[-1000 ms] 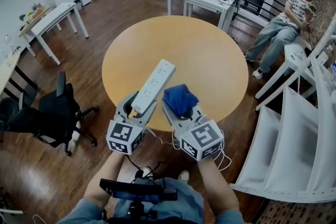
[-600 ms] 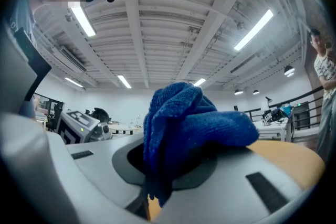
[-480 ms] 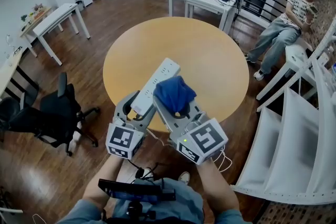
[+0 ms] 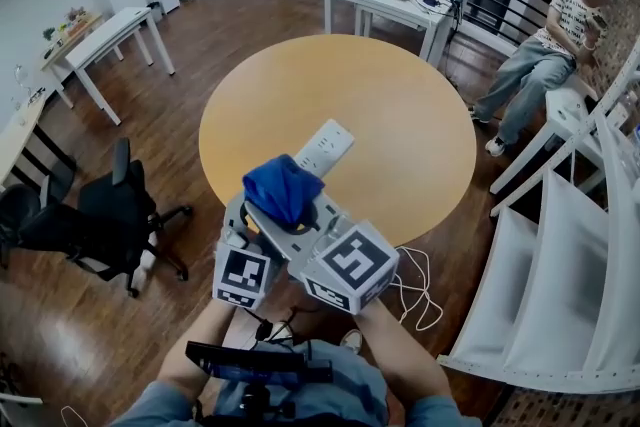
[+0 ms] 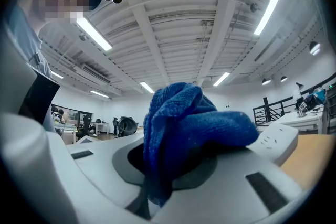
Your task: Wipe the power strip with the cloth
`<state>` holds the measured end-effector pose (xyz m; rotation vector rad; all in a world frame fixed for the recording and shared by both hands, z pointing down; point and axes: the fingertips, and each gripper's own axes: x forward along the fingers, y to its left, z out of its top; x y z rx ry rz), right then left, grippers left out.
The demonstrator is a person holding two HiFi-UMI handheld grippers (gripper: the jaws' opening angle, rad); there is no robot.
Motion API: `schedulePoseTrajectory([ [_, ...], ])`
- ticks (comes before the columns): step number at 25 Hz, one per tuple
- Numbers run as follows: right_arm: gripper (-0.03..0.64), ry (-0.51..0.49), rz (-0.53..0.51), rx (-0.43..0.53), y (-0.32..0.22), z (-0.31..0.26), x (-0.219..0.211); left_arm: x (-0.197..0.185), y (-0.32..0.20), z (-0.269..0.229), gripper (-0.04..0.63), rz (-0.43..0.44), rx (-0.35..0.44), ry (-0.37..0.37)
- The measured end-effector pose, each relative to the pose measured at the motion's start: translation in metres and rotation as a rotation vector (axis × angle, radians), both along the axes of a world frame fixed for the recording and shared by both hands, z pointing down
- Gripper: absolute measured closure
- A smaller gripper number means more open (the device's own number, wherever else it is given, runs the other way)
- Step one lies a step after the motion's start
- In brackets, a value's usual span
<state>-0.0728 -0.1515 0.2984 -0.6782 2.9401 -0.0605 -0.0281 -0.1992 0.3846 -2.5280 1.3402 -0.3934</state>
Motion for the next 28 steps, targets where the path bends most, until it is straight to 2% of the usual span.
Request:
schedulePoseTrajectory([
  [3,0.56,0.003,0.004,0.004,-0.002,-0.001,0.002,-0.001,0.004,0.0,0.305,0.002,-0.003,0.005],
  [8,0.56,-0.006,0.087,0.033,-0.024,-0.011,0.029,-0.003,0.01,-0.005,0.305,0.0,-0.014,0.028],
  [18,0.56,-0.012,0.198,0.09,-0.053,-0.041,0.078,0.005,0.023,-0.012,0.305,0.043,0.018,0.004],
  [28,0.56,-0.028,0.318,0.139,-0.075,-0.066,0.118,0.002,0.029,-0.016,0.307,0.048,0.031,0.004],
])
